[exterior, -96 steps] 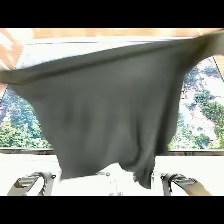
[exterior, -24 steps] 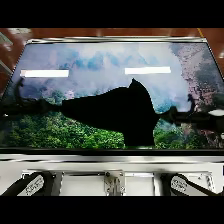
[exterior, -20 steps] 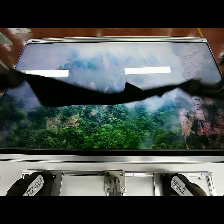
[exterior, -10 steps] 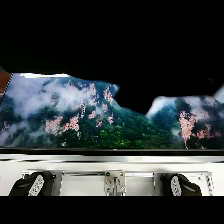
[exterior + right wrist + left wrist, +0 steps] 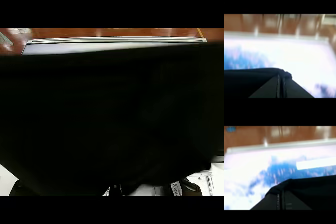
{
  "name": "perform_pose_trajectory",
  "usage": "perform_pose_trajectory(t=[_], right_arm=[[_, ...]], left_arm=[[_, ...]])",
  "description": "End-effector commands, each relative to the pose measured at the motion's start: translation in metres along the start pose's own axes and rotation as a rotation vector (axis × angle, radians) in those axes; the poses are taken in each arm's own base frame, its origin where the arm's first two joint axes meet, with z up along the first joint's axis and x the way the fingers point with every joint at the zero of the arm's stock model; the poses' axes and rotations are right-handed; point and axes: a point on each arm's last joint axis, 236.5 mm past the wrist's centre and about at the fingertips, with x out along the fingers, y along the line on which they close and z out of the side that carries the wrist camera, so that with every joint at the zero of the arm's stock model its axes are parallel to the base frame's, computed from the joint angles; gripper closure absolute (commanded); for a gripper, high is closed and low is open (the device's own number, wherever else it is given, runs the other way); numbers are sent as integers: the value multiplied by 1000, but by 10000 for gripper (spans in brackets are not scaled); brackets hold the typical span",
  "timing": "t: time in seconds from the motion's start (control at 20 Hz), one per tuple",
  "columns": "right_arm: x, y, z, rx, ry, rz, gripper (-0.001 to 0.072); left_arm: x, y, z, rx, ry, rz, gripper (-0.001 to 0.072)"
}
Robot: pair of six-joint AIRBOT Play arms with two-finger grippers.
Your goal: Fold the shirts.
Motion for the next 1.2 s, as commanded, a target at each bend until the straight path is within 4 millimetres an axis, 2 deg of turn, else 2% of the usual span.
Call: perform_pose_trajectory(t=[0.0, 0.15, 0.25, 0.3, 0.4, 0.5, 0.6, 0.7, 0.85, 1.0, 1.15], right_arm=[[60, -16, -77, 138, 419, 74, 647], [147, -27, -119, 275, 588, 174, 648], [215, -27, -163, 349, 700, 222, 648], [252, -16, -186, 337, 743, 246, 648], [326, 11, -221, 281, 757, 247, 648], [395, 41, -237, 230, 682, 244, 647], [451, 69, -243, 230, 568, 245, 647], [490, 91, -245, 221, 464, 242, 647], [527, 107, -254, 217, 362, 225, 647], [545, 111, -285, 225, 387, 216, 647], [544, 120, -327, 231, 509, 234, 647]], left_arm=[[70, 19, -86, -81, 293, -17, 671], [148, 34, -156, -178, 492, -48, 670], [198, 44, -197, -238, 606, -65, 670], [221, 47, -213, -267, 652, -79, 670], [271, 50, -242, -340, 711, -112, 671], [314, 49, -259, -421, 717, -146, 670], [354, 50, -265, -504, 675, -162, 670], [388, 59, -265, -529, 596, -142, 670], [429, 79, -260, -527, 452, -52, 670], [454, 74, -266, -512, 403, -24, 670], [465, 50, -301, -505, 495, -63, 670]])
